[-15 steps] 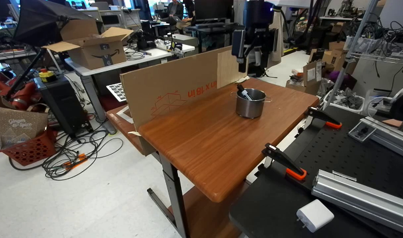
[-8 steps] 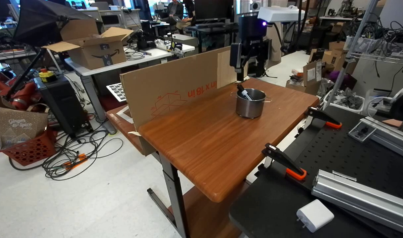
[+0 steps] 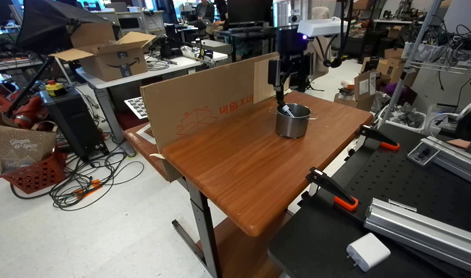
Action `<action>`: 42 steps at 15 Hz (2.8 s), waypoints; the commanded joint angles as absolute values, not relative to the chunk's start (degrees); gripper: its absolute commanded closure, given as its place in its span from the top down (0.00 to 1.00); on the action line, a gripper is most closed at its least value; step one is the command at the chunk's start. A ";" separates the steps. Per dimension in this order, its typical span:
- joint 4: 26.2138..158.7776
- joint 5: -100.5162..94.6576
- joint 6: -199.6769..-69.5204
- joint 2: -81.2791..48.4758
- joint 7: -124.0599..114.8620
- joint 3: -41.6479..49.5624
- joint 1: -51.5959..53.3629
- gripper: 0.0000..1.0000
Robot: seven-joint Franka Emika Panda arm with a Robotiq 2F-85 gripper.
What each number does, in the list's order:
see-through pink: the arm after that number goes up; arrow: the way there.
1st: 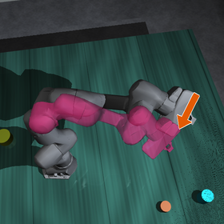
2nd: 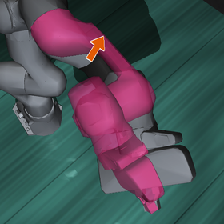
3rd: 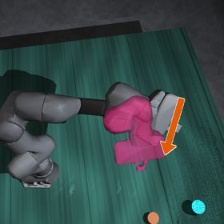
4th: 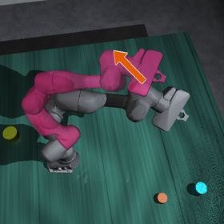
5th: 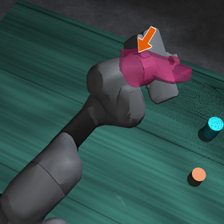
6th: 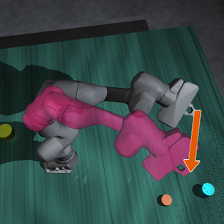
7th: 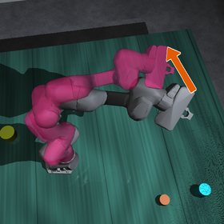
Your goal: Put the marker on the desk
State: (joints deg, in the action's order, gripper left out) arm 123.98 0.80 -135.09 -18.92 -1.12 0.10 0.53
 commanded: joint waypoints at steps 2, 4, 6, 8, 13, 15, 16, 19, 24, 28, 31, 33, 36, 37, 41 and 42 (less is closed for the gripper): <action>120.57 -0.62 -134.24 -22.09 0.08 0.18 0.45 1.00; 119.63 -0.80 -134.12 -23.11 0.32 0.17 0.48 0.98; 118.94 -0.99 -133.79 -23.75 0.40 0.18 0.60 0.74; 118.22 -1.35 -133.76 -24.49 0.47 0.26 0.67 0.60; 117.48 -1.84 -133.71 -25.05 0.69 0.24 0.56 0.22; 117.67 -1.59 -133.75 -24.67 1.11 0.16 0.37 0.07; 117.78 -1.41 -133.76 -24.47 1.41 0.09 0.23 0.01; 118.65 -0.10 -133.79 -23.00 2.36 -0.15 -0.71 0.05; 120.22 3.83 -132.69 -18.50 4.86 -0.21 -3.88 0.05; 121.69 11.11 -132.42 -13.37 8.56 -0.03 -7.28 0.05; 121.28 16.63 -130.45 -10.76 12.09 0.85 -9.63 0.05; 120.26 19.42 -128.71 -10.57 14.07 1.73 -10.60 0.05; 119.26 22.11 -128.14 -11.89 15.68 2.57 -11.28 0.05; 119.00 22.46 -128.36 -12.49 15.51 2.78 -11.27 0.05; 116.81 22.62 -127.99 -16.43 14.97 2.96 -11.51 0.05; 115.99 22.58 -127.64 -17.59 15.03 2.89 -11.72 0.05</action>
